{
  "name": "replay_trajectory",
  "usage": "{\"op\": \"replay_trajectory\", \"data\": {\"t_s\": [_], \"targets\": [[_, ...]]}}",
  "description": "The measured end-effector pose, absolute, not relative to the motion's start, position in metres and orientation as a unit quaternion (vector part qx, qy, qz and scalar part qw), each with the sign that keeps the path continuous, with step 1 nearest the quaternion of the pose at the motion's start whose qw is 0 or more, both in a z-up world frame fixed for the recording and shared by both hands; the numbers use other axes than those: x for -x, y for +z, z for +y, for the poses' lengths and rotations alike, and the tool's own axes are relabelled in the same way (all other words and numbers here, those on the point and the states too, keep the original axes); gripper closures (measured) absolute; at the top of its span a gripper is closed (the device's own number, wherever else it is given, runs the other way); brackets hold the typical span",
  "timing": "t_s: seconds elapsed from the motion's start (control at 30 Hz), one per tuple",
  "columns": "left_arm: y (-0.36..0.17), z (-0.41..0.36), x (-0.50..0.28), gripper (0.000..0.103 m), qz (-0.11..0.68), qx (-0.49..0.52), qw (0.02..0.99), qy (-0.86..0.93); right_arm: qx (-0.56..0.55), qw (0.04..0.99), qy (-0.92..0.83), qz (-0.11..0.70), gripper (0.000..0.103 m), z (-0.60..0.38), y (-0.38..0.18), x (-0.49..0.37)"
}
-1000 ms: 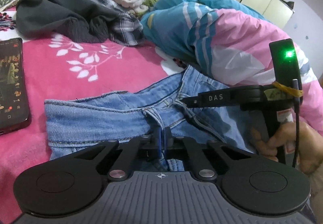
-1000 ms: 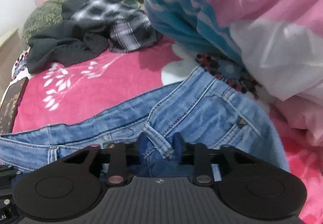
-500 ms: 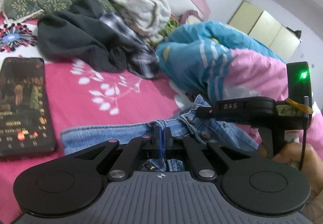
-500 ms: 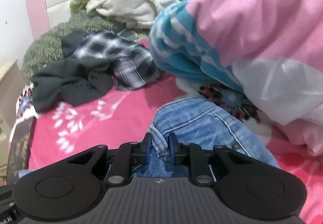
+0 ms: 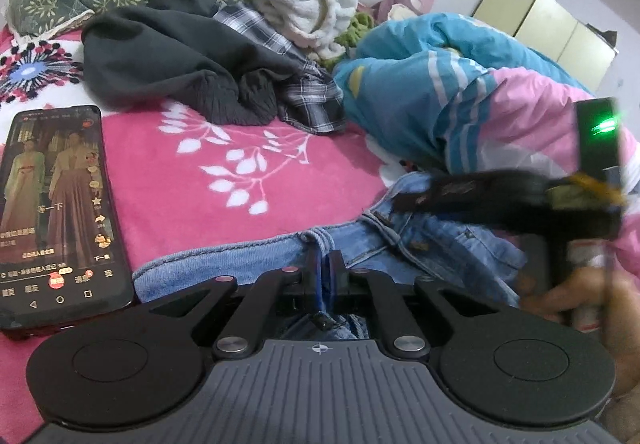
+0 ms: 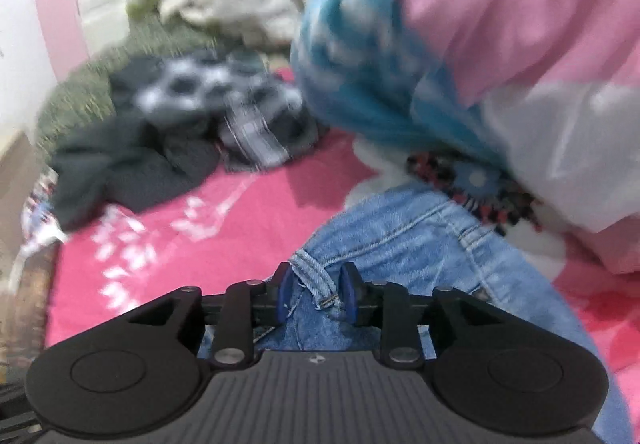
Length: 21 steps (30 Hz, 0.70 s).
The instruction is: Fold clothes
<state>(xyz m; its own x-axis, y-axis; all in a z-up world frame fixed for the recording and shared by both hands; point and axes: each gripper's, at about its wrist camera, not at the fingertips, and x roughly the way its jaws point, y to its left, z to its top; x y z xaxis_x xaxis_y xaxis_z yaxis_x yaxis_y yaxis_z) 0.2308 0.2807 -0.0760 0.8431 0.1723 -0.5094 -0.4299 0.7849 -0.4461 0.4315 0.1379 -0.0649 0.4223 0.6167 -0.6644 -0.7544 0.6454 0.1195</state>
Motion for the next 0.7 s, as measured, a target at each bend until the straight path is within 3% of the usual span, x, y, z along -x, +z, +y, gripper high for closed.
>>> {"op": "replay_trajectory", "data": {"t_s": [0.13, 0.4, 0.57, 0.7], "targets": [[-0.072, 0.28, -0.23, 0.097, 0.236, 0.282, 0.913, 0.175, 0.091, 0.854, 0.396, 0.325, 0.074, 0.11, -0.047, -0.438], [-0.066, 0.272, -0.228, 0.098, 0.239, 0.256, 0.914, 0.205, 0.103, 0.851, 0.343, 0.383, 0.075, 0.131, -0.104, -0.478], [-0.059, 0.264, -0.222, 0.096, 0.215, 0.228, 0.923, 0.225, 0.067, 0.853, 0.347, 0.385, 0.075, 0.088, -0.059, -0.47], [-0.053, 0.259, -0.216, 0.096, 0.19, 0.207, 0.928, 0.243, 0.022, 0.874, 0.343, 0.343, 0.068, -0.004, -0.002, -0.438]]}}
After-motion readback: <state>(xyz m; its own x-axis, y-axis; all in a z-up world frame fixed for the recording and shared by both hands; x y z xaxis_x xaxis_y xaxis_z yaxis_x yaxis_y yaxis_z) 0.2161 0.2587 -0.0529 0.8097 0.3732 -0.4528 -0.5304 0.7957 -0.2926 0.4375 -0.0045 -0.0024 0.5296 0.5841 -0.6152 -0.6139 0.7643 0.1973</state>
